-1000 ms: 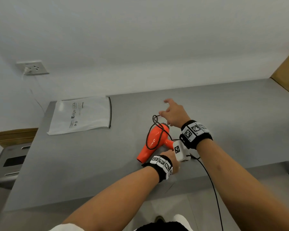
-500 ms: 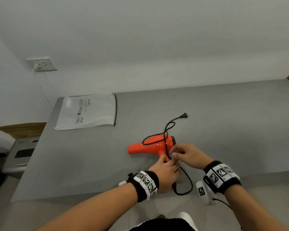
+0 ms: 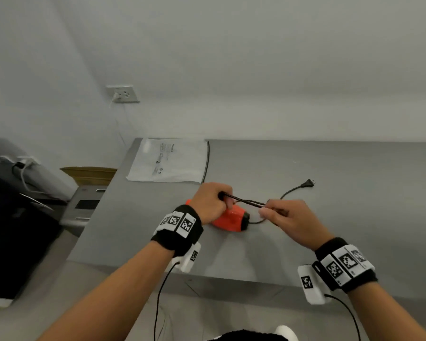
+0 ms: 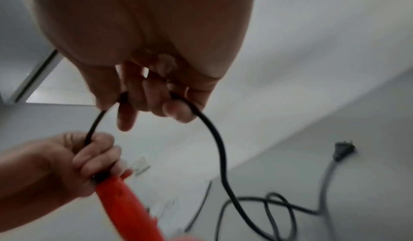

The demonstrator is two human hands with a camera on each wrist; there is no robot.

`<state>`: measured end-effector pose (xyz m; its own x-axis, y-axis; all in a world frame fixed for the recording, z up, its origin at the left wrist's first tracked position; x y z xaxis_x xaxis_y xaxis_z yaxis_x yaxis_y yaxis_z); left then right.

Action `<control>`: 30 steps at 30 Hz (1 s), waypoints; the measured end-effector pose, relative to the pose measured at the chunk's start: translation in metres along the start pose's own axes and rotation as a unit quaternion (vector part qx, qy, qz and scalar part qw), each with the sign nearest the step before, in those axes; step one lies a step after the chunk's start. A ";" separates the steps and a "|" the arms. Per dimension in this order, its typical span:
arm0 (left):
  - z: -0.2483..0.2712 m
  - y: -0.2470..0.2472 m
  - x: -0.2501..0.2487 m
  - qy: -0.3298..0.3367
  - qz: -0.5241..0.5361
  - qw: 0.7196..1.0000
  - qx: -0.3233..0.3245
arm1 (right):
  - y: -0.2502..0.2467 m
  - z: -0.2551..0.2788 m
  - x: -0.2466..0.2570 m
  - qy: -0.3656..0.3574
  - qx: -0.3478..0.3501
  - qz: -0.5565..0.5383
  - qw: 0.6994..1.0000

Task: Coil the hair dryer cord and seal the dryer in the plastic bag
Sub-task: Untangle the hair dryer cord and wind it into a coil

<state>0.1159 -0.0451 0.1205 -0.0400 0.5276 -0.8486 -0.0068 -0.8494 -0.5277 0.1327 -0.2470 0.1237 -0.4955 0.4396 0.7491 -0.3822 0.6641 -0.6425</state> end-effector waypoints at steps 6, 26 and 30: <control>-0.003 -0.021 0.001 -0.008 -0.010 0.997 0.073 | -0.067 -0.040 0.030 -0.064 -0.078 0.175 0.979; 0.017 -0.010 -0.028 -0.002 0.413 0.909 -0.058 | 0.075 -0.019 0.013 0.082 0.075 0.079 0.991; 0.018 -0.007 -0.027 0.000 0.401 0.914 -0.067 | 0.101 -0.001 0.028 0.052 0.134 0.121 0.982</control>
<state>0.0987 -0.0535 0.1480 0.0215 -0.2634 -0.9644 0.1461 -0.9535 0.2637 0.0806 -0.1669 0.0797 -0.5196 0.6344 0.5723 -0.4617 0.3551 -0.8128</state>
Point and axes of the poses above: each hand's wrist, its own z-axis away from the middle knuckle, its own y-axis out of the palm, x = y × z, the point moved 7 cm from there along -z, towards the middle knuckle, and after that the axes turned 3 degrees about z, right-handed, at the moved point
